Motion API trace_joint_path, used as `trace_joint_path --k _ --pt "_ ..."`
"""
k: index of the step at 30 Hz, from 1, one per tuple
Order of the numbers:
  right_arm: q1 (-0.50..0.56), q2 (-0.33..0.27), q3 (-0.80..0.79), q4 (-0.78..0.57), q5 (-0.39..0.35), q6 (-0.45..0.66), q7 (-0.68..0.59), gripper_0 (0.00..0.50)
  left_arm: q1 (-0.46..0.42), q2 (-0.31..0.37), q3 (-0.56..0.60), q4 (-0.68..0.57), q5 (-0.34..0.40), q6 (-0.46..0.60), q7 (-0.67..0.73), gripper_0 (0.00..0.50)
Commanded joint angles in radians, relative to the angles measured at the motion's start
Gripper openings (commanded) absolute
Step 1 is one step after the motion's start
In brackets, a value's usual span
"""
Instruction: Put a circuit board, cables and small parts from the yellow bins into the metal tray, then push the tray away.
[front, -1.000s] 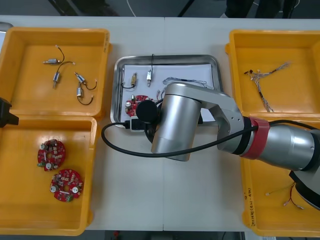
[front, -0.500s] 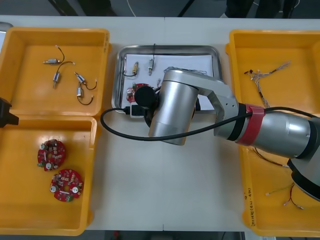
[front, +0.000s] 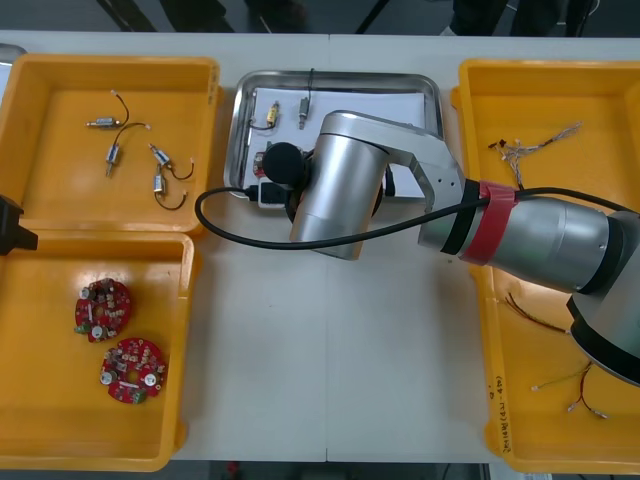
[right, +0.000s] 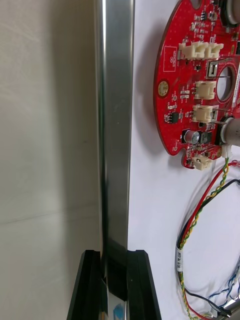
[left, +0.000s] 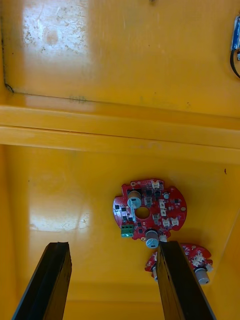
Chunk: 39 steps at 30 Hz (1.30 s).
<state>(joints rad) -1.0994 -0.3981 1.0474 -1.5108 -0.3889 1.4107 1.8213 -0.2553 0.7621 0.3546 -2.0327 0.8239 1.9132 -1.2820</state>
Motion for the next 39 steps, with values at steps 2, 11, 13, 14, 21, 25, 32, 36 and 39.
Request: trace_joint_path --k 2,11,13,14,21,25,32,36,39 --pt "-0.068 0.024 0.003 0.026 -0.005 -0.044 0.018 0.016 0.018 -0.009 0.024 -0.004 0.003 0.007 -0.088 0.500" --pt "-0.088 0.024 0.002 0.092 -0.005 -0.104 0.039 0.017 0.018 -0.009 0.024 -0.004 0.003 0.007 -0.088 0.500" --pt "-0.091 0.024 0.002 0.107 -0.005 -0.121 0.041 0.019 0.018 -0.009 0.024 -0.004 0.003 0.007 -0.088 0.500" --pt "-0.092 0.025 0.002 0.118 -0.005 -0.136 0.044 0.018 0.018 -0.009 0.024 -0.004 0.003 0.007 -0.088 0.500" --pt "-0.108 0.027 0.002 0.176 -0.007 -0.202 0.061 0.018 0.018 -0.009 0.024 -0.004 0.003 0.007 -0.088 0.500" --pt "-0.114 0.027 0.002 0.199 -0.007 -0.233 0.073 0.018 0.018 -0.009 0.024 -0.004 0.003 0.007 -0.088 0.500" --pt "-0.128 0.038 0.002 0.258 -0.008 -0.302 0.107 0.017 0.018 -0.009 0.024 -0.004 0.003 0.007 -0.088 0.500" --pt "-0.132 0.042 0.003 0.285 -0.007 -0.337 0.130 0.018 0.018 -0.009 0.024 -0.004 0.003 0.007 -0.088 0.500" --pt "-0.135 0.042 0.002 0.297 -0.007 -0.355 0.142 0.019 0.018 -0.009 0.024 -0.004 0.003 0.007 -0.088 0.500"
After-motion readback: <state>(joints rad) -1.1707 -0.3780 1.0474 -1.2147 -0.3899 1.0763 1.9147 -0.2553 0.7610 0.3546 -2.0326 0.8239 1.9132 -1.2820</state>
